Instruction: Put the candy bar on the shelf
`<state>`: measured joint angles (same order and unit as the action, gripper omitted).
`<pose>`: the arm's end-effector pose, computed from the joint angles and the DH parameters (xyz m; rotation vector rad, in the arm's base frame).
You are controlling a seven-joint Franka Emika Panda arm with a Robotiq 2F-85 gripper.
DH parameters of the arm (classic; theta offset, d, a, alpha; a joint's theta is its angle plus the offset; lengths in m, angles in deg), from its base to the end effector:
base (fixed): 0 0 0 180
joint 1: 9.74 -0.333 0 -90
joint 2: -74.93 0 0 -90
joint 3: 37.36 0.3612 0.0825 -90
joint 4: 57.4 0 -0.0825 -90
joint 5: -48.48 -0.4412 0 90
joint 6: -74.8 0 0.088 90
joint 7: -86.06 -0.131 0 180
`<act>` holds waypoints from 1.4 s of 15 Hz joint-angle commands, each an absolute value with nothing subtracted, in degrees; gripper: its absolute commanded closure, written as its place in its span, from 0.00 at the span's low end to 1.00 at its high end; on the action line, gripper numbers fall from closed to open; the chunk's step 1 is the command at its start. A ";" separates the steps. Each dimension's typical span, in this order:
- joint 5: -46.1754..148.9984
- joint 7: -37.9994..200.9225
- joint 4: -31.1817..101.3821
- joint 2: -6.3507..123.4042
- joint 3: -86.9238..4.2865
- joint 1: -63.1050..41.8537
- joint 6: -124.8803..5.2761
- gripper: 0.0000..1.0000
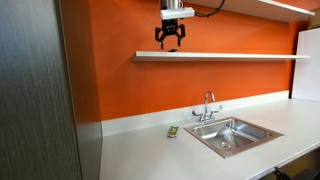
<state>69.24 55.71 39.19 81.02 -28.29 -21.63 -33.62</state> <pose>0.5801 0.1914 0.6880 2.8631 -0.1445 0.6429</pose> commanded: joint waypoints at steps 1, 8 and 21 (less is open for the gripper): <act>70.39 50.96 48.53 86.92 -25.84 -20.55 -36.34 0.00; 60.78 54.03 65.29 89.35 -25.91 -20.60 -40.96 0.00; 56.09 76.48 83.02 68.78 -29.94 -18.87 -60.89 0.00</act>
